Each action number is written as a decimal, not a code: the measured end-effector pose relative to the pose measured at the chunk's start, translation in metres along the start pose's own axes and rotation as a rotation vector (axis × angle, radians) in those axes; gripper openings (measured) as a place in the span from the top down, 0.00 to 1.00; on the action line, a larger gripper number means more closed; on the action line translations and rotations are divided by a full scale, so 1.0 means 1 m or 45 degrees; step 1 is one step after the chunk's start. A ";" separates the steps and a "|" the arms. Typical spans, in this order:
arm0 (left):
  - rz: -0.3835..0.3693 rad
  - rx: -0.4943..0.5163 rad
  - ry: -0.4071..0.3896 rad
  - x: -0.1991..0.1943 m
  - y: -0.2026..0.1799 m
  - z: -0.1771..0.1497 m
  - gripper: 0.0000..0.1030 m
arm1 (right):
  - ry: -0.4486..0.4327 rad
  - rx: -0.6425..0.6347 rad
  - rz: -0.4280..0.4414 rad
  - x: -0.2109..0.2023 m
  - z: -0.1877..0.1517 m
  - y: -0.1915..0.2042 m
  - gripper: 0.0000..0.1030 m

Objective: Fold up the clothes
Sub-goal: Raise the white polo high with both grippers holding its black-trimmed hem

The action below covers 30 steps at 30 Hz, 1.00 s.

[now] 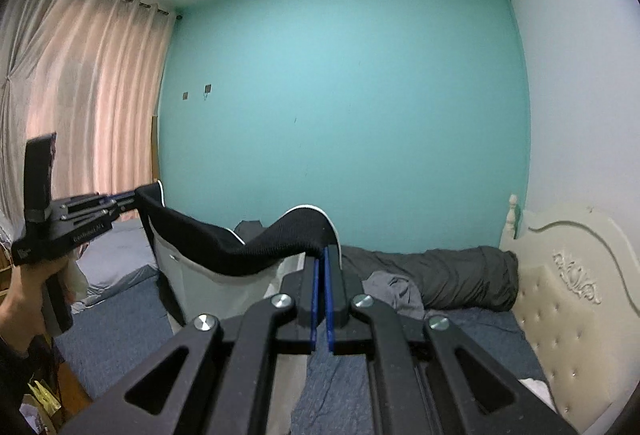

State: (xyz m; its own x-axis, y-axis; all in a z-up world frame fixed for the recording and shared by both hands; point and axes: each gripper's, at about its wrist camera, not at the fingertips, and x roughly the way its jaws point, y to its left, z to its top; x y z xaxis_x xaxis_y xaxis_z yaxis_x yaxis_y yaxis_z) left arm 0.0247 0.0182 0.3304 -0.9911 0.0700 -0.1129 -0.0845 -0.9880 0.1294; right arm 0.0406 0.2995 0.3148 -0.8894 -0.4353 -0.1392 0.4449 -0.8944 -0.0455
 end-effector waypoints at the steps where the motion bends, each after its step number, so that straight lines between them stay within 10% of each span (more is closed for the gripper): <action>1: 0.003 0.009 -0.007 -0.004 -0.001 0.004 0.97 | -0.007 -0.002 -0.004 -0.004 0.002 -0.001 0.98; 30: 0.017 0.029 -0.084 -0.044 -0.006 0.014 0.97 | -0.102 -0.065 -0.039 -0.043 0.013 0.008 0.98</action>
State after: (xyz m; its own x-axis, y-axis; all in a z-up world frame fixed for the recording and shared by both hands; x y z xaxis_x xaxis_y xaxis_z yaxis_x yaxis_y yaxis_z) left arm 0.0674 0.0232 0.3482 -0.9967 0.0668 -0.0456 -0.0730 -0.9855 0.1528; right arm 0.0810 0.3092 0.3330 -0.9073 -0.4165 -0.0575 0.4203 -0.9020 -0.0989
